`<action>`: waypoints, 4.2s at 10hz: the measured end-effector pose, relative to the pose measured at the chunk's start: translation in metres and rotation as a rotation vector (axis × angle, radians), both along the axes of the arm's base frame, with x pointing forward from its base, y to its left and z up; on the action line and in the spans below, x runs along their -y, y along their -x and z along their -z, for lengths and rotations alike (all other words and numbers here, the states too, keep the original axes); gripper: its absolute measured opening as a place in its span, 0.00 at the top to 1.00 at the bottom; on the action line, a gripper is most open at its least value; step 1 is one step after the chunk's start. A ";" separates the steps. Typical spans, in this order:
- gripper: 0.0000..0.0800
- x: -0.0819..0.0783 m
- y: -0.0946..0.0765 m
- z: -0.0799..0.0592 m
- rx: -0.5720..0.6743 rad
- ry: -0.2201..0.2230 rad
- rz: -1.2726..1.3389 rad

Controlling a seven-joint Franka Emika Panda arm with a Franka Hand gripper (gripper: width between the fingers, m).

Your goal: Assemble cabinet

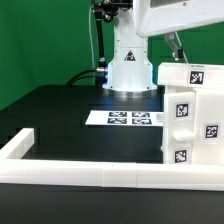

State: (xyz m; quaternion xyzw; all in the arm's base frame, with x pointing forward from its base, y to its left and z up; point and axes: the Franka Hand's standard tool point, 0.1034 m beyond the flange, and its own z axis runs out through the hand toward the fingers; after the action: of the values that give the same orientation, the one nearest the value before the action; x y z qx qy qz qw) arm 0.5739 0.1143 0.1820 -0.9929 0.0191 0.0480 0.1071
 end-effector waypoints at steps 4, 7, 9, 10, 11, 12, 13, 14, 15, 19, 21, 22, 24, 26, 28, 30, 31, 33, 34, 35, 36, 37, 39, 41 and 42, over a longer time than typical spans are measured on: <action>0.19 0.005 -0.008 -0.003 0.143 0.083 -0.691; 0.19 0.006 -0.008 -0.001 0.162 0.072 -0.852; 0.19 0.008 -0.008 0.000 0.181 0.078 -1.030; 0.19 0.006 -0.009 0.002 0.201 0.100 -1.184; 0.19 0.003 -0.008 0.005 0.228 0.115 -1.272; 0.19 0.002 -0.006 0.010 0.235 0.119 -1.382; 0.19 0.002 -0.004 0.013 0.228 0.120 -1.440; 0.19 0.000 -0.003 0.016 0.222 0.120 -1.410; 0.19 -0.001 -0.002 0.016 0.221 0.119 -1.406; 0.19 0.001 0.004 0.025 0.204 0.109 -1.405; 0.19 0.003 0.005 0.031 0.195 0.105 -1.401; 0.19 0.006 0.005 0.031 0.195 0.106 -1.396; 0.23 0.006 0.005 0.031 0.192 0.109 -1.364; 0.31 0.006 0.005 0.031 0.183 0.121 -1.261; 0.31 0.014 0.002 0.031 0.172 0.120 -1.086; 0.31 0.017 -0.012 0.032 0.167 0.127 -0.912; 0.31 0.016 -0.020 0.032 0.169 0.134 -0.852; 0.31 0.016 -0.024 0.031 0.134 0.138 -0.664; 0.31 0.012 -0.025 0.030 0.107 0.148 -0.518; 0.31 0.010 -0.024 0.029 0.088 0.144 -0.401; 0.31 0.010 -0.025 0.029 0.076 0.125 -0.296; 0.31 0.011 -0.025 0.029 0.067 0.120 -0.209; 0.31 0.011 -0.025 0.029 0.048 0.127 -0.053; 0.31 0.012 -0.026 0.028 0.028 0.127 0.082; 0.31 0.011 -0.025 0.028 0.020 0.130 0.132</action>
Offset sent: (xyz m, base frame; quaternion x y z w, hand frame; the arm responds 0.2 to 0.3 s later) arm 0.0156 0.0044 0.0073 -0.0813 0.0082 -0.4892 0.8683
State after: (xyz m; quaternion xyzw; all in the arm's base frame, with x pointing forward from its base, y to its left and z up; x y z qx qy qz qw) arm 0.5992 0.1032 0.1536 -0.9948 0.0864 0.0296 0.0454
